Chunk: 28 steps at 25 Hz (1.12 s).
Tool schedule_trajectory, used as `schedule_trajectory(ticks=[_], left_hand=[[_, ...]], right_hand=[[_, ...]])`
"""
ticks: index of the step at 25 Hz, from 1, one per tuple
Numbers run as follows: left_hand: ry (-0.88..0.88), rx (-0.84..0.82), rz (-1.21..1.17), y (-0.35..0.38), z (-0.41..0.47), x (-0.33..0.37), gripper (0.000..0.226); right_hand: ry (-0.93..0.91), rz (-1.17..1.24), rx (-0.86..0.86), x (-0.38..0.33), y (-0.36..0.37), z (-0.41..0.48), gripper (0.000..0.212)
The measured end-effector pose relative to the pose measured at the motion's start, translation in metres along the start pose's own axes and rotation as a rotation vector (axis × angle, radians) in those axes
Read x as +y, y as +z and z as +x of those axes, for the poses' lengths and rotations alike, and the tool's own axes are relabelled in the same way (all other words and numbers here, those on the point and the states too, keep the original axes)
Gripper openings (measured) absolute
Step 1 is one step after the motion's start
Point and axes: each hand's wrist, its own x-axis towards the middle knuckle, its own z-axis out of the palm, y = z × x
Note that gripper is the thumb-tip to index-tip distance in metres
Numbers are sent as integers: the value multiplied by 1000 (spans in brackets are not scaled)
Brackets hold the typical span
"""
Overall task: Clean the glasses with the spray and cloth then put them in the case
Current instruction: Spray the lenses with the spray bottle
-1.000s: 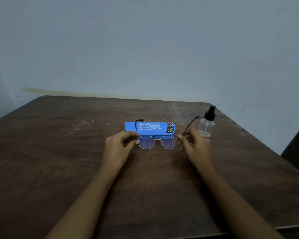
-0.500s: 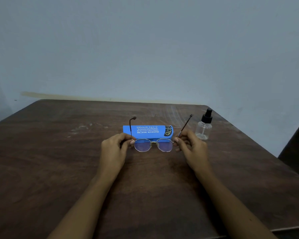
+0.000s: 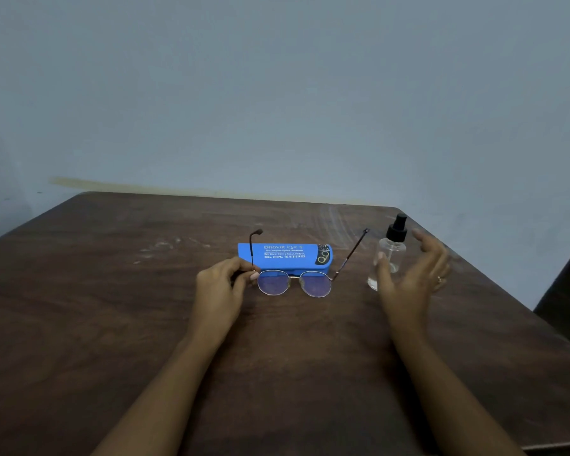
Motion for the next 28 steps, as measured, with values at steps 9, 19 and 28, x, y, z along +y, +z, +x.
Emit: schedule_trajectory(ticks=[9, 19, 28], left_hand=[[6, -14, 26, 0, 1, -1, 8], [-10, -26, 21, 2, 2, 0, 7], [-38, 73, 15, -7, 5, 1, 6]], right_hand=[[-24, 14, -219, 16, 14, 19, 87], [63, -19, -281, 18, 19, 24, 86], [135, 227, -190, -6, 6, 10, 82]])
